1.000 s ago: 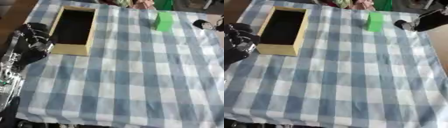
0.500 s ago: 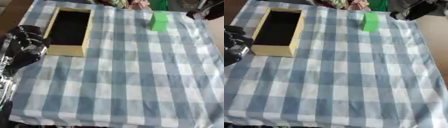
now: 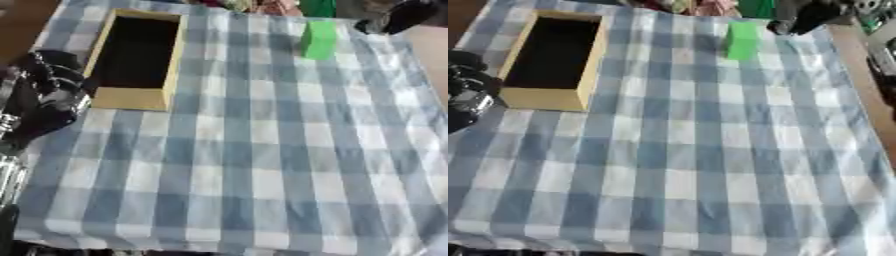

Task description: Pick up objects on the table and place them in the box.

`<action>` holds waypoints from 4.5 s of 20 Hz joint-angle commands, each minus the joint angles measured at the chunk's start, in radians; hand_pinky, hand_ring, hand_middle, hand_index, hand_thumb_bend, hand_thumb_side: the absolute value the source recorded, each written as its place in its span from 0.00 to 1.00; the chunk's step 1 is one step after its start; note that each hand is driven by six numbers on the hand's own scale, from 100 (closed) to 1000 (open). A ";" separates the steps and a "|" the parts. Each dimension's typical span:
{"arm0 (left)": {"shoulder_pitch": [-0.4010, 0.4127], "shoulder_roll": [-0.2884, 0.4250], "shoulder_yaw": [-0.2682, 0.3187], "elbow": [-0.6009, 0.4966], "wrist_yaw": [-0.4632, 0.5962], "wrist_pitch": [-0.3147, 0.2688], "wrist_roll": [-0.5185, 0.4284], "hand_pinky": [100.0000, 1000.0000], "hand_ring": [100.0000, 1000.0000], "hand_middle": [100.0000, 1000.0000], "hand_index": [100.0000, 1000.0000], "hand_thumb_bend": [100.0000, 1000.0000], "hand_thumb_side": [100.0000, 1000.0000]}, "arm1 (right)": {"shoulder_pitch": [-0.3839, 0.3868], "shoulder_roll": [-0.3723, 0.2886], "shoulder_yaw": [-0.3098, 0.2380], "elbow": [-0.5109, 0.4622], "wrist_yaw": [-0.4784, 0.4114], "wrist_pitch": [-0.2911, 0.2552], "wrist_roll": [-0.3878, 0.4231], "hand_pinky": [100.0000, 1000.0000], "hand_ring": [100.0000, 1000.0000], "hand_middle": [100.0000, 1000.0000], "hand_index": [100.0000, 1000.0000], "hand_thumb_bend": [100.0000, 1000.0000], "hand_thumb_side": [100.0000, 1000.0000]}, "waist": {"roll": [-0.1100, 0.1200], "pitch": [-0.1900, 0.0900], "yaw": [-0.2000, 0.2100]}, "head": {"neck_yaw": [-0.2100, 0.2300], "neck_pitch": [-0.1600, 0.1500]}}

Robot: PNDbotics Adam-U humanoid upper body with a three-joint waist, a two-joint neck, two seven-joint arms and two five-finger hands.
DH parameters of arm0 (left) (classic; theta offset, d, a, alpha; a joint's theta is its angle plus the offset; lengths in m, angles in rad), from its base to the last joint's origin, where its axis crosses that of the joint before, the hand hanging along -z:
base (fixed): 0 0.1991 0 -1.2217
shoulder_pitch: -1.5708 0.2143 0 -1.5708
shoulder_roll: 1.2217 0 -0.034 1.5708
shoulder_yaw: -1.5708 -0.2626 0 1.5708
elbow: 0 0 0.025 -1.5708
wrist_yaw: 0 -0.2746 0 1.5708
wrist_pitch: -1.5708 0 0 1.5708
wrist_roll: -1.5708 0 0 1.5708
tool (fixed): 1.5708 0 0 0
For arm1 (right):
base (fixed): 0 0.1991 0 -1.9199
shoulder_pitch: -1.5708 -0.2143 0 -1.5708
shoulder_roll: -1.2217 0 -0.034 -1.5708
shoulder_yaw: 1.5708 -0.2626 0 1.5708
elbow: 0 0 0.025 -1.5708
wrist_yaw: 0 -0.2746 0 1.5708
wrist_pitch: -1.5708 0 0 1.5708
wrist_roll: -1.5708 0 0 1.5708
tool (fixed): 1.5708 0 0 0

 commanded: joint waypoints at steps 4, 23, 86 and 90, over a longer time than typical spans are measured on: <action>-0.029 0.025 -0.008 -0.024 0.004 -0.003 -0.014 0.50 0.56 0.54 0.65 0.33 0.00 | -0.065 0.026 -0.035 0.113 0.063 0.003 -0.038 0.75 0.88 0.81 0.89 0.39 0.00 | -0.002 -0.003 0.018 | -0.017 0.006; -0.071 0.015 -0.029 -0.034 0.013 -0.004 -0.040 0.50 0.56 0.54 0.65 0.32 0.00 | -0.122 0.090 -0.095 0.349 0.077 0.035 -0.164 0.73 0.86 0.77 0.88 0.38 0.00 | -0.013 0.033 0.083 | -0.067 0.001; -0.063 0.006 -0.033 -0.024 0.017 -0.005 -0.044 0.51 0.57 0.54 0.65 0.32 0.00 | -0.117 0.118 0.028 0.030 0.197 -0.083 -0.344 0.60 0.63 0.38 0.48 0.16 0.00 | -0.028 -0.008 0.074 | -0.061 -0.008; -0.064 0.004 -0.035 -0.024 0.018 -0.005 -0.047 0.51 0.57 0.54 0.65 0.32 0.00 | -0.131 0.144 0.069 -0.073 0.180 -0.112 -0.303 0.61 0.63 0.38 0.49 0.16 0.00 | -0.024 -0.012 0.076 | -0.066 -0.010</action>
